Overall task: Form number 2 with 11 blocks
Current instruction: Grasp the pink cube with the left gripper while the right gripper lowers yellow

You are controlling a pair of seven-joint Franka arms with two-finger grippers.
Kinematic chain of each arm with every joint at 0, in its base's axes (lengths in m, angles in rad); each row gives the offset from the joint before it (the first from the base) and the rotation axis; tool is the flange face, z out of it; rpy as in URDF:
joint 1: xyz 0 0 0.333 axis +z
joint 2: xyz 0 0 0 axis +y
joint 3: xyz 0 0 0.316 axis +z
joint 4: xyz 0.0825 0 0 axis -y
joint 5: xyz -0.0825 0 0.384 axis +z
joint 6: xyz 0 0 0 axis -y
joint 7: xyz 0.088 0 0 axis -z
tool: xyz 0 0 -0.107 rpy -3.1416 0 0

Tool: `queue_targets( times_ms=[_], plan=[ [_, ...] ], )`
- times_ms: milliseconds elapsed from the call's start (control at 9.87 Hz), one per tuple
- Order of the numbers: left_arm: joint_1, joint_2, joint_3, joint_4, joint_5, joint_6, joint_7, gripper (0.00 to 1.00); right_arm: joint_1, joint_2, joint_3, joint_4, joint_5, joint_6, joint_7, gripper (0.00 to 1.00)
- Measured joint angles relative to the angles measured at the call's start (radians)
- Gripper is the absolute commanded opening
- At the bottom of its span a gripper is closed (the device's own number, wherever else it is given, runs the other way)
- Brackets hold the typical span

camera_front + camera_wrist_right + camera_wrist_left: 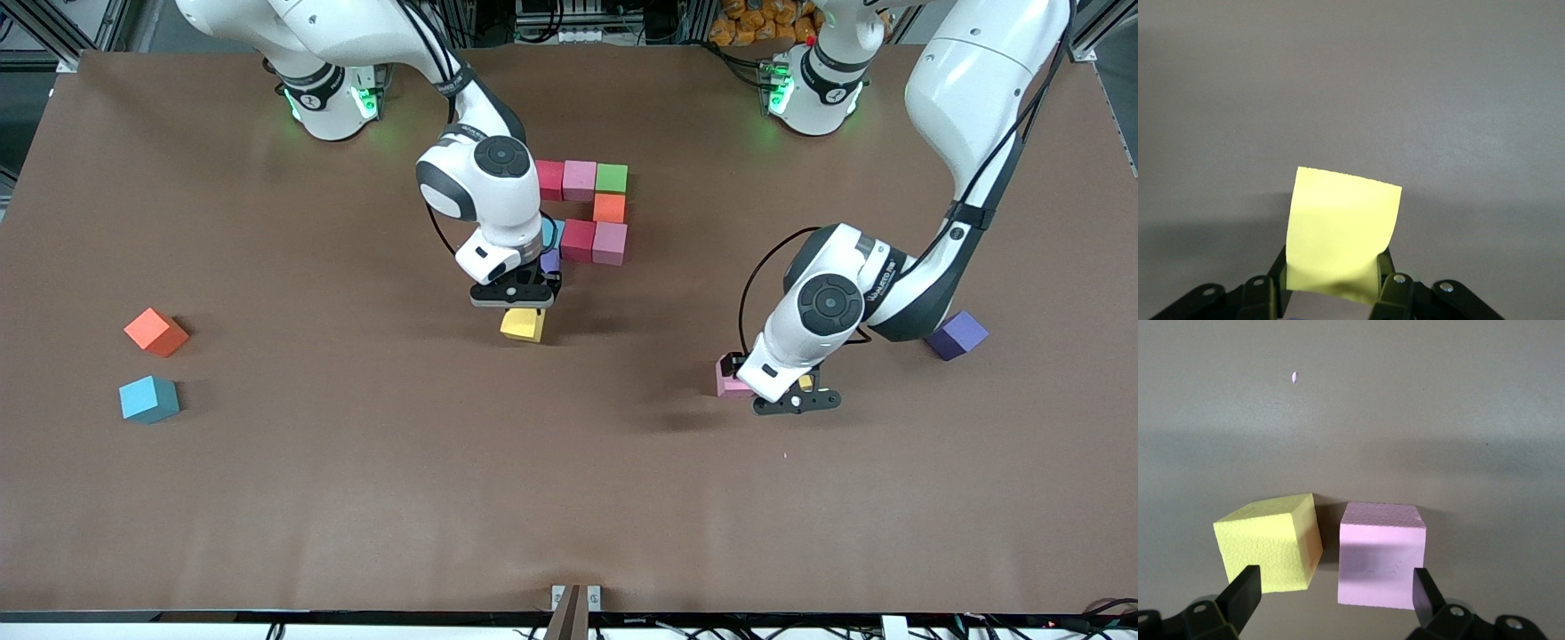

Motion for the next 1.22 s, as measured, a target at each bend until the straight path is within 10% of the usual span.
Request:
queue_targets(
  times_ms=[1216],
  plan=[
    [-0.014, 0.068, -0.009, -0.002, 0.0, 0.08, 0.012, 1.0, 0.039, 0.034, -0.004, -0.059, -0.071, 0.088, 0.099, 0.24]
  ],
)
